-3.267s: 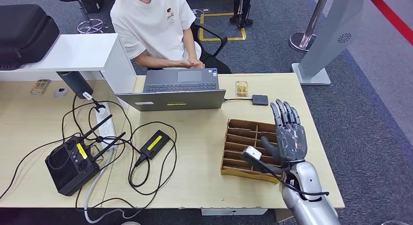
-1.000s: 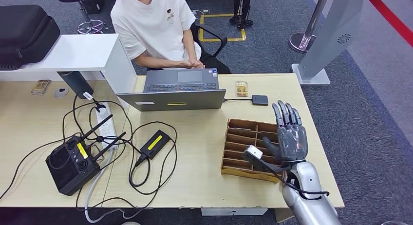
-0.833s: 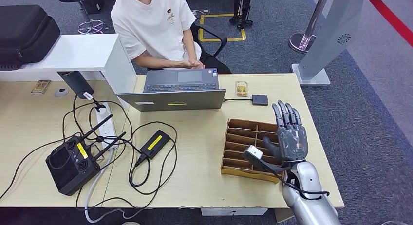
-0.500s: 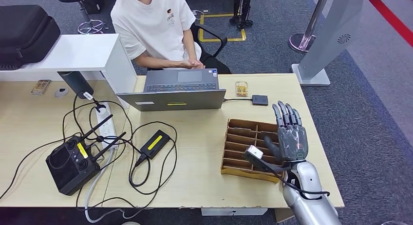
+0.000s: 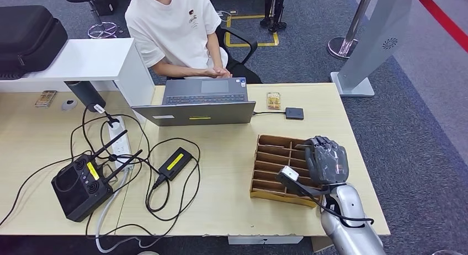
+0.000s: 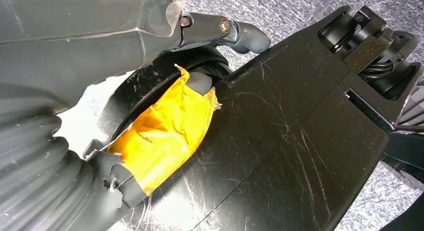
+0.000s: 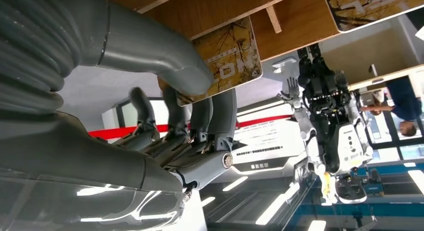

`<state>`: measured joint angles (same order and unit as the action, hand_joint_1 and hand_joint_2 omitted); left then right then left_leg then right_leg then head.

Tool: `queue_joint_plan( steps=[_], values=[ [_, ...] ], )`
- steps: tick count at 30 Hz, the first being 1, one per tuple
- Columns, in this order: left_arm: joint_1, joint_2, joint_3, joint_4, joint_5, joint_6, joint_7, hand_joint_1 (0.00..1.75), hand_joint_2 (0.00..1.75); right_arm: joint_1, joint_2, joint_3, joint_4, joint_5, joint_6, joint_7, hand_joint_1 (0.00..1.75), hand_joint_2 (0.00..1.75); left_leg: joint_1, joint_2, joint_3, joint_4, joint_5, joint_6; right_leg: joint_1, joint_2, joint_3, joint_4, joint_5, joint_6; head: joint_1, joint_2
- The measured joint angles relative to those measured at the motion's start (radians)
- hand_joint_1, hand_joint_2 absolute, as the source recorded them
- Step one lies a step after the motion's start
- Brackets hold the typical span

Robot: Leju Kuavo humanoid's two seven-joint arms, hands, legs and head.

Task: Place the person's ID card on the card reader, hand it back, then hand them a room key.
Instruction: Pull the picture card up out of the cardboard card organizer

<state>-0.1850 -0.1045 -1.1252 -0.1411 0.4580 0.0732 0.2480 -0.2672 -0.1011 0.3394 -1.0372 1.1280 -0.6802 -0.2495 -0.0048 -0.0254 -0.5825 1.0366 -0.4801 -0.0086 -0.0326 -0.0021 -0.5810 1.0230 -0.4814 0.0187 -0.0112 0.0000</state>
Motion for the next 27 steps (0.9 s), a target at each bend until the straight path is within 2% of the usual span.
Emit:
queue_joint_plan(
  steps=[21,27],
  values=[
    [0.005,-0.003,-0.011,0.0,0.009,0.038,-0.048,0.0,1.75,0.018,-0.002,-0.011,-0.027,-0.031,0.013,-0.017,1.75,1.75,0.0,0.0,0.0,0.0,0.0,0.0,0.0,0.0,0.0,0.0,0.0,0.0,0.0,0.0],
    [0.003,-0.004,-0.019,0.0,0.001,0.037,-0.02,0.0,1.75,0.016,-0.001,-0.01,-0.056,-0.032,0.014,-0.017,1.75,1.75,0.0,0.0,0.0,0.0,0.0,0.0,0.0,0.0,0.0,0.0,0.0,0.0,0.0,0.0]
  ],
)
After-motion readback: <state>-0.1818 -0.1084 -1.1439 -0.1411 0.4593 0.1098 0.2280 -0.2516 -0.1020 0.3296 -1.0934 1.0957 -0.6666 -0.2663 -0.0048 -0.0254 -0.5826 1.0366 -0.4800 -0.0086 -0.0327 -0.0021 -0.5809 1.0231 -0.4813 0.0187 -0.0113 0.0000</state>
